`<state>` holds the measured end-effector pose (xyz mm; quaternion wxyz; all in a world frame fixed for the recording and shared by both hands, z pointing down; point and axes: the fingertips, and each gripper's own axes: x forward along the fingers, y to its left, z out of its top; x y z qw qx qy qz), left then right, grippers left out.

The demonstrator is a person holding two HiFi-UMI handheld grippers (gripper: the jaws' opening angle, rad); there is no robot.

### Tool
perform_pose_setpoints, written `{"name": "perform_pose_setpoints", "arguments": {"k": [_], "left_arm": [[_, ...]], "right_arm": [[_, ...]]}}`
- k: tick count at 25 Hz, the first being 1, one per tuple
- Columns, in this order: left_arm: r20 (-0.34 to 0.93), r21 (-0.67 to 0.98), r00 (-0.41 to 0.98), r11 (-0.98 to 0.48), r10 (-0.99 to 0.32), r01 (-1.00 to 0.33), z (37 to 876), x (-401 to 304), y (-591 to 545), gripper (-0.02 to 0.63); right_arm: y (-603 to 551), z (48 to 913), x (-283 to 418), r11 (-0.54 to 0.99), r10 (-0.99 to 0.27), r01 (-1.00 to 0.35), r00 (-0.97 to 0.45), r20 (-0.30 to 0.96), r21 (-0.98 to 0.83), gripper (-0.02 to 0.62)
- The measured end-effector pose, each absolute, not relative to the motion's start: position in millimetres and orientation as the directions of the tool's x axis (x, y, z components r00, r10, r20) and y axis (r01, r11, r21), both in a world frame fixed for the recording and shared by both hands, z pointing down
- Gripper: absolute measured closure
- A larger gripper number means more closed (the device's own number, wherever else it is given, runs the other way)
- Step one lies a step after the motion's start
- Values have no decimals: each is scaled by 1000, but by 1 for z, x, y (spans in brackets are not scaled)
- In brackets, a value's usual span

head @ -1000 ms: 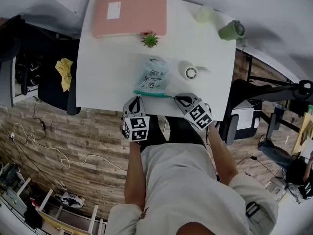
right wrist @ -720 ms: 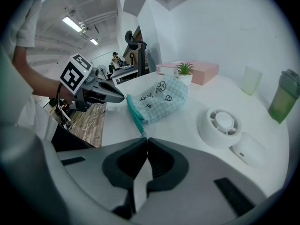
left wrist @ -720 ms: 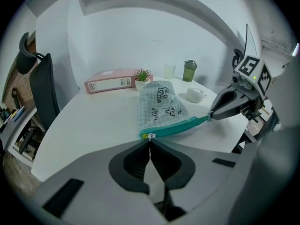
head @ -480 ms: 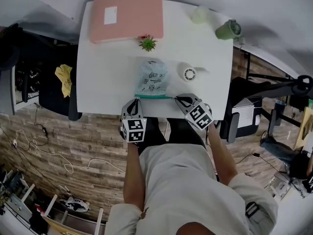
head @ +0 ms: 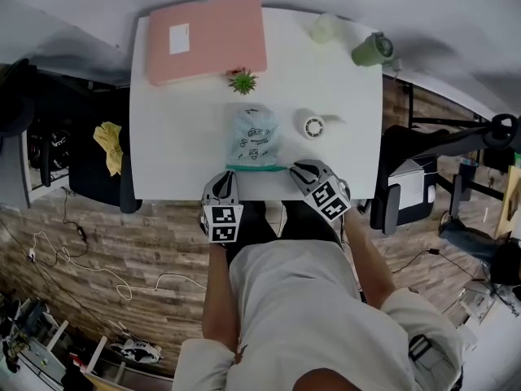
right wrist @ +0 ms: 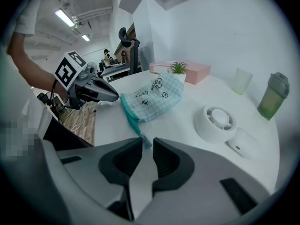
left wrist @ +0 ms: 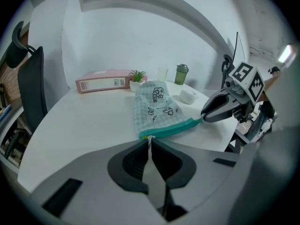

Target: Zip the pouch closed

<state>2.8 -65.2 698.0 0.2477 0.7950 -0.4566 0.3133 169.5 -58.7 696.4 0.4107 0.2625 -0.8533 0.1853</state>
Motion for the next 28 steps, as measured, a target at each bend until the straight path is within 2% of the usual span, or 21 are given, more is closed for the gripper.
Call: {"name": "perform_pose_setpoints", "arguments": {"k": [7,11,18,21,25,28], "left_arm": [[647,98,454,-524,-613,-846,655,2,-82,528],[568,69,489,-553,-662,-830,617,4,-103,500],[347,0,565,-602,-749,-798,520,9,-151,446],[237,-29,604,-627,-761,-779,475,14,-169,411],[108,5,609,-612,-786,-791,420,17,-182,356],[64,14,595,-595,-801,-803,395,17,-179,339]], "right_arm": [[-73,663,155,740,-415,-668,-547,727,-80,486],[-93,624,144,688,-533,-724,-540,651,-37,468],[-138,521,136,536,-778,-841,-456,431,78,420],[-151,473,138,454,-859,-883,-397,324,122,354],[-161,411,142,348,-931,-925,-321,175,152,276],[-156,385,144,320,-946,-932,-304,116,169,265]]}}
